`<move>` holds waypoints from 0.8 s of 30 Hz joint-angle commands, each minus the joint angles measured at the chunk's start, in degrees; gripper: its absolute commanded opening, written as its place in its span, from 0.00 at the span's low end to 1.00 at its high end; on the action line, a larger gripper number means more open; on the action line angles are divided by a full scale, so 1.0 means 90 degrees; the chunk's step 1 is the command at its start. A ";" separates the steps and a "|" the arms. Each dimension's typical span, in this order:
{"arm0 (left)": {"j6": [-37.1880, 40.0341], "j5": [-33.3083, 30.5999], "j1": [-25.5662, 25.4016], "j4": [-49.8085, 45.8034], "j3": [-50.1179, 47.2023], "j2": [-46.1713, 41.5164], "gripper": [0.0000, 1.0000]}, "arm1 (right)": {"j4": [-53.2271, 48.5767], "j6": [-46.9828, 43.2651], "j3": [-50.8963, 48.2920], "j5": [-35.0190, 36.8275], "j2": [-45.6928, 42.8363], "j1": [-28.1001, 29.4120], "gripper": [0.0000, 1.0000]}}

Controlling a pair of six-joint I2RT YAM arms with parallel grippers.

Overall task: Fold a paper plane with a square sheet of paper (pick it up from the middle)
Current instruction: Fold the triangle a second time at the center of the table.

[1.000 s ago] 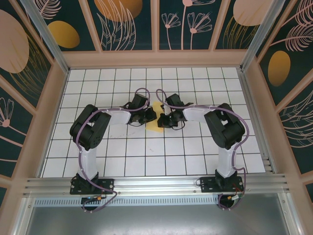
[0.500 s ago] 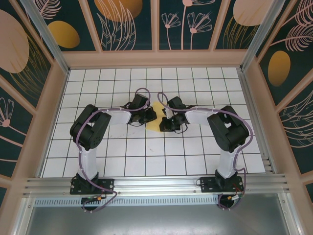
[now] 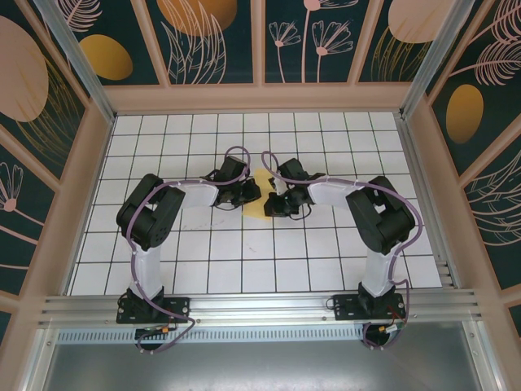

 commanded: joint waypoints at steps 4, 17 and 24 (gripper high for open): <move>-0.0048 -0.0513 0.0056 -0.0484 -0.0028 0.0250 0.10 | -0.0055 0.0004 -0.0152 -0.0018 0.0162 0.0058 0.06; -0.0052 -0.0552 0.0056 -0.0474 -0.0028 0.0260 0.10 | -0.0381 -0.0094 -0.0678 -0.0013 -0.0233 0.0062 0.06; -0.0017 -0.0314 0.0058 -0.0286 0.0002 0.0115 0.13 | 0.0064 0.0138 -0.0611 0.0349 -0.0790 -0.0040 0.09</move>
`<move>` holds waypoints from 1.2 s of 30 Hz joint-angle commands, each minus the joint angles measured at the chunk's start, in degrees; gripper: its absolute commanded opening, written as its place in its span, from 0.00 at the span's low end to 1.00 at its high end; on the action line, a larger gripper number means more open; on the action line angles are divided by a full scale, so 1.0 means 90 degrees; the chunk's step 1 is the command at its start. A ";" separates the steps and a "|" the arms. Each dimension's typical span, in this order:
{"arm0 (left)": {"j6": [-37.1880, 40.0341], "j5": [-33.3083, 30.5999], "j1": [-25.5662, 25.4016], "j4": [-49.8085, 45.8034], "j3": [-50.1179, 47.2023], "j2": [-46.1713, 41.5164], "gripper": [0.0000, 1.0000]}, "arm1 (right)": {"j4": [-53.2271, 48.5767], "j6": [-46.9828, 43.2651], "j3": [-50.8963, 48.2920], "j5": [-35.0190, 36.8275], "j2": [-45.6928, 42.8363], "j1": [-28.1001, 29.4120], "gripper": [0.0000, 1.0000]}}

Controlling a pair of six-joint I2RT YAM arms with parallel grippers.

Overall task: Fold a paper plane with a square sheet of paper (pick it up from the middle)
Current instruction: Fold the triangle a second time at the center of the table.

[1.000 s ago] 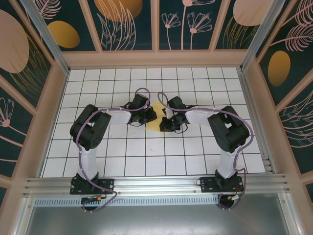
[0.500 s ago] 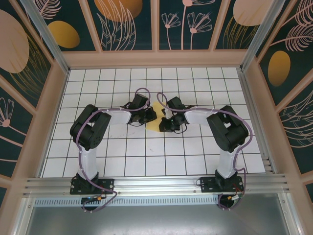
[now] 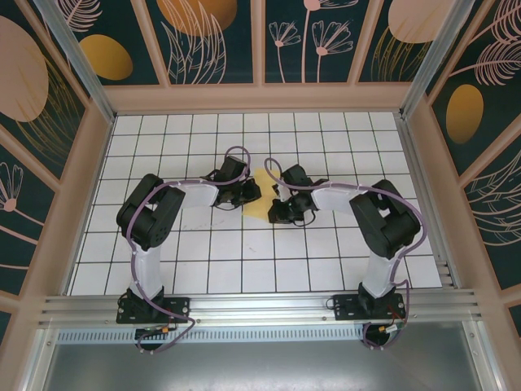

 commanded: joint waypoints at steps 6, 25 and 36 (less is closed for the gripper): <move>-0.0152 0.0231 0.0061 0.0393 -0.0059 -0.0440 0.30 | 0.0937 0.0688 -0.0219 0.0725 -0.0954 -0.0651 0.25; -0.0553 0.0215 0.0236 0.0932 -0.0709 -0.0883 0.33 | 0.1341 -0.0067 0.0494 -0.0489 0.0166 -0.0648 0.52; -0.0687 0.0213 0.0266 0.0936 -0.0951 -0.0847 0.34 | 0.1240 0.0266 0.0876 -0.0079 0.0726 -0.0654 0.19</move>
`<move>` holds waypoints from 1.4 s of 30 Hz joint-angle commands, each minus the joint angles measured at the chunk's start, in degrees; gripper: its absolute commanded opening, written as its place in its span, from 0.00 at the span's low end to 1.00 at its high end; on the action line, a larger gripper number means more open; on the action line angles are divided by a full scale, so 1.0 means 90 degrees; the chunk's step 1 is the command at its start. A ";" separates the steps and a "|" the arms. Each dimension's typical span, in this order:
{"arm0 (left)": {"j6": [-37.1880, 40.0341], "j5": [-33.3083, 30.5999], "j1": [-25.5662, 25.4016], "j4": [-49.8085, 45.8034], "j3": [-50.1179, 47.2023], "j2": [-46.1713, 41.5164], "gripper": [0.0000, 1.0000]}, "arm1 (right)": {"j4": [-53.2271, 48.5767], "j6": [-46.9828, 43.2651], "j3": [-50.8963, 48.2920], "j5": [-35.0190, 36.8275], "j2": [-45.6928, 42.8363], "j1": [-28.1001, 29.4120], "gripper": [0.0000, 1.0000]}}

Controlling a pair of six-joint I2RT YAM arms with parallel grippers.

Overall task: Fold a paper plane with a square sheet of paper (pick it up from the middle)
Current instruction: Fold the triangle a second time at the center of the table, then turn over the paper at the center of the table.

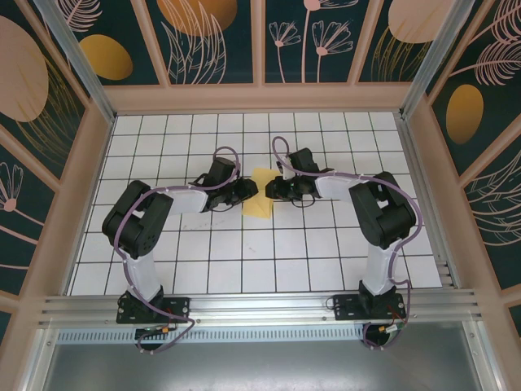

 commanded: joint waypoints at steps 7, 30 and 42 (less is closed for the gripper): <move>-0.0291 0.0342 0.0047 0.0293 -0.0131 0.0030 0.39 | 0.0340 0.0426 -0.0258 0.0129 -0.0044 -0.0106 0.13; -0.0293 0.0858 0.0049 0.0573 0.0118 0.0632 0.33 | 0.0570 0.0613 -0.0591 0.0143 -0.0119 -0.0148 0.13; -0.0212 0.0946 0.0047 0.0627 0.0368 0.0778 0.22 | 0.0575 0.0613 -0.0592 0.0113 -0.0130 -0.0168 0.13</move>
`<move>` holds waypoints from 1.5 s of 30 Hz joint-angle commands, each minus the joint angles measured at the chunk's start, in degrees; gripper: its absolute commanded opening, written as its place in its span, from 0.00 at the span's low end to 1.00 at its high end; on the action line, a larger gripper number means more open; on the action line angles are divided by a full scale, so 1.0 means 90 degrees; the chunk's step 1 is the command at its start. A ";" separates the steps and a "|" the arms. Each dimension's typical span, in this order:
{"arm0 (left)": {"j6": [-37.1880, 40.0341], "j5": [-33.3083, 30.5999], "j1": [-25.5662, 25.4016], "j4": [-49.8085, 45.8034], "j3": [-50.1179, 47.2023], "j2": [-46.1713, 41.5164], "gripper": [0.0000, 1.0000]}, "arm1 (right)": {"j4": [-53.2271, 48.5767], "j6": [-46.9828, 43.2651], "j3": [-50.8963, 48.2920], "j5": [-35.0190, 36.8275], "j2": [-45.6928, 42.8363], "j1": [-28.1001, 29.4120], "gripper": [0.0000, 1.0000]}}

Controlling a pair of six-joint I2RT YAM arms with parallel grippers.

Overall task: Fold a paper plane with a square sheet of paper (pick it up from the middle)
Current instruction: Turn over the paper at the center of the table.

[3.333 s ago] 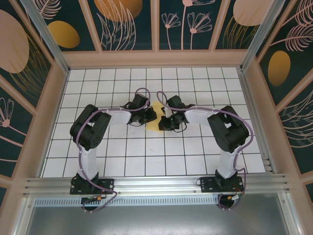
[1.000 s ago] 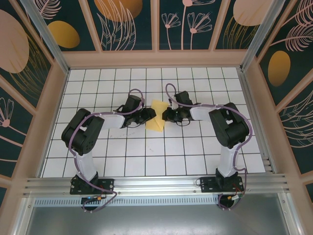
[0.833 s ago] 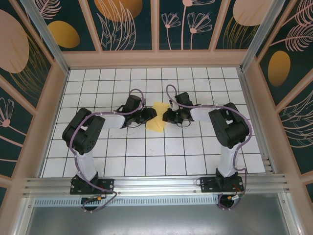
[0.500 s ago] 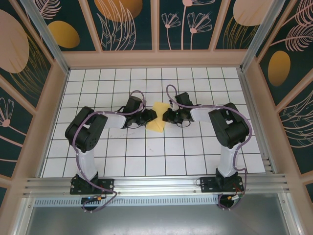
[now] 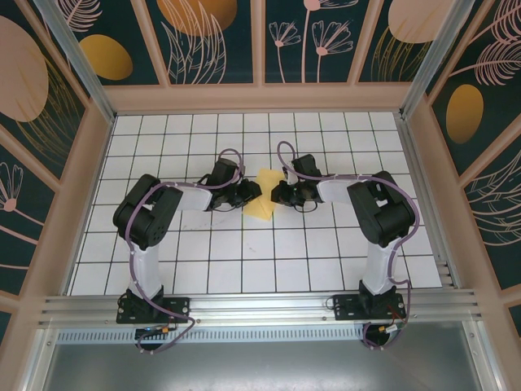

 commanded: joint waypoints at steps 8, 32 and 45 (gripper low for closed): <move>0.0413 -0.0157 0.0013 -0.0161 0.0195 -0.0108 0.09 | 0.0127 0.0142 -0.0162 0.0138 -0.0739 -0.0190 0.22; 0.4440 -0.6581 -0.0226 -0.4190 0.2371 -0.1492 0.05 | 0.0273 0.0833 -0.1768 0.3154 -0.3689 -0.1250 0.77; 0.4849 -0.8058 -0.0933 -0.4223 0.3087 0.0193 0.05 | 0.0142 0.1121 -0.2049 0.3344 -0.4042 -0.1581 0.77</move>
